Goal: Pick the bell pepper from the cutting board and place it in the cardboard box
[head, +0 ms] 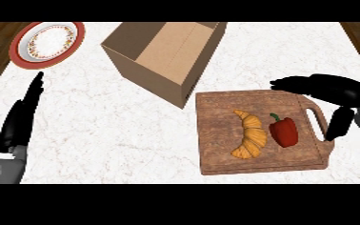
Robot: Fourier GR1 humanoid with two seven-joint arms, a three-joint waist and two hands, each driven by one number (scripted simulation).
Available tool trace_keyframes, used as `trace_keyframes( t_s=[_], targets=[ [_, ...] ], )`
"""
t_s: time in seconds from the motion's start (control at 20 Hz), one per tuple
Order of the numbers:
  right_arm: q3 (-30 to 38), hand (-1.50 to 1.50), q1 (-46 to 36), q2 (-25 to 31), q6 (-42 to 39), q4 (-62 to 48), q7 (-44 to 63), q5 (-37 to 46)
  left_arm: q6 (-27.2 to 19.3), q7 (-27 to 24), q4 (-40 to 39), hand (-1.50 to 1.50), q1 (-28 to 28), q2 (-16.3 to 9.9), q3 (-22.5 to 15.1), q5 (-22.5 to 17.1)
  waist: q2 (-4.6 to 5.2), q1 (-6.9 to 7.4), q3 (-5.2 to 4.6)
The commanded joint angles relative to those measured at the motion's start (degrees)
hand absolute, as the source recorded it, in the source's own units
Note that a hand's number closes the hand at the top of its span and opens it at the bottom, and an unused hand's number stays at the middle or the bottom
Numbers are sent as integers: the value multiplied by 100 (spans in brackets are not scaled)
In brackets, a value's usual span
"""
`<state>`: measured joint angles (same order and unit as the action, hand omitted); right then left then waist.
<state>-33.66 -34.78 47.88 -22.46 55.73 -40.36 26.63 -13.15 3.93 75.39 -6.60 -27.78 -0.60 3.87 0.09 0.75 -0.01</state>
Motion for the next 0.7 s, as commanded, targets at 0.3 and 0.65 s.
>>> trace_keyframes(
  t_s=[0.3, 0.65],
  targets=[
    [411, -150, 73, -635, -439, 299, 479, 963, 186, 7, 264, 0, 255, 246, 226, 164, -15, -49, 0],
    [799, -150, 405, -876, -692, 561, 357, 1400, 346, -65, -112, 0, 29, 272, 494, 388, -12, -69, 0]
  ],
)
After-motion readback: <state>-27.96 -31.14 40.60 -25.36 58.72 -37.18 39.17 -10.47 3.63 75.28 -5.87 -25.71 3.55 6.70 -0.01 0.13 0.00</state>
